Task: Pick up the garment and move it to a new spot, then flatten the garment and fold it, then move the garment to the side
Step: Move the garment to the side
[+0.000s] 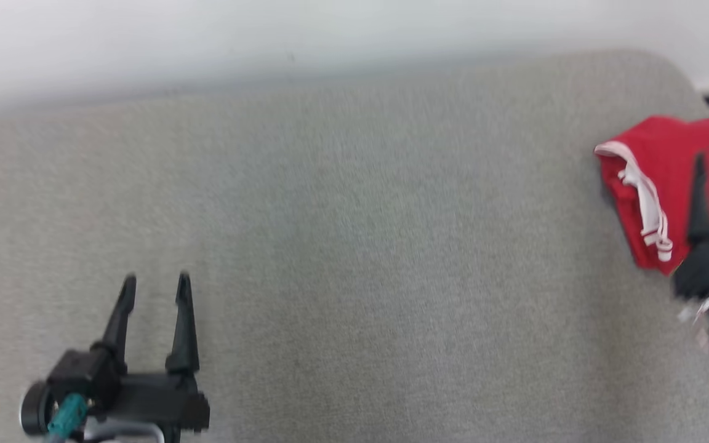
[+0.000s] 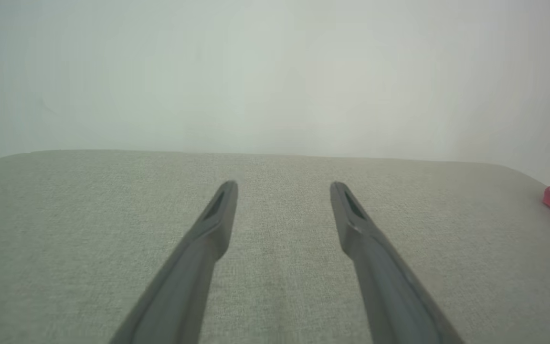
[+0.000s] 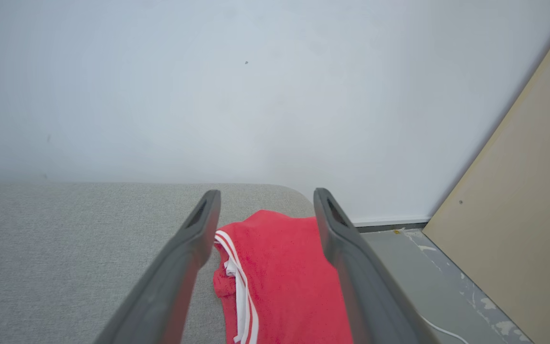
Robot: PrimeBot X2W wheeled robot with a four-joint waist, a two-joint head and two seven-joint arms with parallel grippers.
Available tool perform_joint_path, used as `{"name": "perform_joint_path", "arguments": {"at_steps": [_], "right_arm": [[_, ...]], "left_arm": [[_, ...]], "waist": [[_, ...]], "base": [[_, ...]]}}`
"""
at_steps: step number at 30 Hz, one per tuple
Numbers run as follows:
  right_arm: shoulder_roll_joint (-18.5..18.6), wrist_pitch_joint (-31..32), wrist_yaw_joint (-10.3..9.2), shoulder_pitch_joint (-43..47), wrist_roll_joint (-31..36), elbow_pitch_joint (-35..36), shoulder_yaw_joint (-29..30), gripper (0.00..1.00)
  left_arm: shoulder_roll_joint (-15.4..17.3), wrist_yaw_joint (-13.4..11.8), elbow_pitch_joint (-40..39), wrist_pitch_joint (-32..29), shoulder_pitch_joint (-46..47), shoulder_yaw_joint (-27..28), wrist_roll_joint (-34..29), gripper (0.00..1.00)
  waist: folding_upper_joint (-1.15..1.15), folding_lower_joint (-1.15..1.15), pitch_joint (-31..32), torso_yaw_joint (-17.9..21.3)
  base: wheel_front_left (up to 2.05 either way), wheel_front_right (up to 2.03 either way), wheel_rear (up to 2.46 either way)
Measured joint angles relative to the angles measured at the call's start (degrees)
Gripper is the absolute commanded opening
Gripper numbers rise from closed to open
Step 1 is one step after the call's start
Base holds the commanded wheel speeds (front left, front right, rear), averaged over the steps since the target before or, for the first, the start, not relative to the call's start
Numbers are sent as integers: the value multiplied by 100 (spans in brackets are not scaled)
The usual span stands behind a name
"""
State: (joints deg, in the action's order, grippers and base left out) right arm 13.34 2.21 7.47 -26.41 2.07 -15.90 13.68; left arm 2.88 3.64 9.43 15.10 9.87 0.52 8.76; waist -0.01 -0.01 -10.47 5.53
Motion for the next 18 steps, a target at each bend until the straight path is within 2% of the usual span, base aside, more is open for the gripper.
{"name": "perform_joint_path", "arguments": {"at_steps": [7,13,18], "right_arm": [[-182,-777,0,1079,-625,137,-717,100],[-326,-947,0,1639,-813,121,-1280,100],[-427,-1029,0,1741,-855,-12,-1534,100]], "left_arm": [[0,-70,347,1,-372,-29,51,100],[0,-112,515,1,-583,9,49,100],[0,-119,611,1,-639,55,51,100]], "waist": [[0,-1,637,-183],[0,0,1033,-410],[0,0,1244,-567]], "base": [[0,0,0],[0,0,0],[0,0,0]]}}
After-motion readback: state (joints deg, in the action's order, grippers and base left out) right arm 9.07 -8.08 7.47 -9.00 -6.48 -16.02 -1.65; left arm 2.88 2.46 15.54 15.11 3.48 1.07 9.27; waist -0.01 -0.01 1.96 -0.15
